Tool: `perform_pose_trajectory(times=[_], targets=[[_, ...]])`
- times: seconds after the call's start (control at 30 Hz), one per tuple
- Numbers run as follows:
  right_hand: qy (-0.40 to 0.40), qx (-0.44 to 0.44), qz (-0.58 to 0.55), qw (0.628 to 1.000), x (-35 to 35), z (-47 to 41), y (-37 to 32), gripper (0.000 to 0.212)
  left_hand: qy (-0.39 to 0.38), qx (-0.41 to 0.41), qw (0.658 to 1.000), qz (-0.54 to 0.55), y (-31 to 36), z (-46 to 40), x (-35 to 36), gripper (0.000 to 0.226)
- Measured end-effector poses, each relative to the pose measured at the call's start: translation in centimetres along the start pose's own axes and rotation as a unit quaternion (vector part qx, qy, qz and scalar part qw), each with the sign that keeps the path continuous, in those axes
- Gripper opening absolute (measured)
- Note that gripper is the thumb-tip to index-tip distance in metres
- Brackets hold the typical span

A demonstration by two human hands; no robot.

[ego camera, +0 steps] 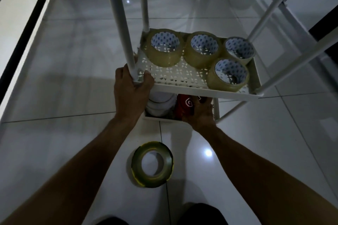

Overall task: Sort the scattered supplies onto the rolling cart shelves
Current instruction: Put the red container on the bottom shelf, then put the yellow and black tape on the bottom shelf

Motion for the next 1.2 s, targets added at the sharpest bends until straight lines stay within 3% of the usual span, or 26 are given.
perform_pose_trajectory(times=[0.1,0.2,0.33,0.47,0.6,0.67,0.77,0.9,0.97,1.07,1.2], targets=[[-0.029,-0.035,0.039,0.998,0.5,0.8,0.1,0.107,-0.003,-0.007,1.0,0.004,0.1,0.1,0.0,0.039],[-0.007,-0.068,0.074,0.995,-0.6,0.7,0.2,0.078,-0.009,-0.014,1.0,-0.012,0.1,0.2,0.2,0.045],[-0.019,-0.054,0.024,0.998,-0.6,1.9,-0.3,0.098,-0.021,-0.024,0.999,-0.023,0.3,0.1,0.1,0.048],[0.06,0.008,-0.038,0.997,-0.5,4.0,-0.5,0.103,-0.081,-0.008,0.996,-0.037,0.0,-0.3,0.2,0.054],[0.141,0.011,-0.023,0.99,0.1,8.4,-1.6,0.075,-0.062,-0.022,0.997,-0.033,-0.1,0.3,-0.1,0.059],[0.081,-0.023,-0.037,0.996,1.5,11.0,-2.6,0.062,-0.057,-0.036,0.998,-0.021,0.0,0.6,-0.1,0.059],[-0.12,-0.083,-0.028,0.989,4.9,14.5,-3.7,0.082,-0.04,-0.059,0.997,-0.007,0.1,0.7,0.0,0.054],[-0.273,-0.129,0.035,0.953,8.5,17.8,-4.1,0.101,-0.047,-0.064,0.997,-0.006,0.3,0.6,0.0,0.048],[-0.291,-0.145,0.096,0.941,9.3,18.6,-4.2,0.087,-0.051,-0.063,0.997,-0.007,0.3,0.5,-0.1,0.047],[-0.266,-0.171,0.148,0.937,9.4,18.9,-4.0,0.049,-0.049,-0.062,0.997,-0.006,0.4,0.4,-0.1,0.045],[-0.278,-0.195,0.178,0.924,9.0,19.0,-3.8,0.04,-0.052,-0.059,0.997,-0.004,0.2,0.3,0.1,0.045]])
Point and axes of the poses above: each hand's wrist, its own z-axis away from the middle knuckle, its own x-axis out of the palm, y = z × x, the point moved 5 cm from there along -z, towards the middle knuckle, and after that the axes turned 11 degrees about -z, right-handed, at the moved point
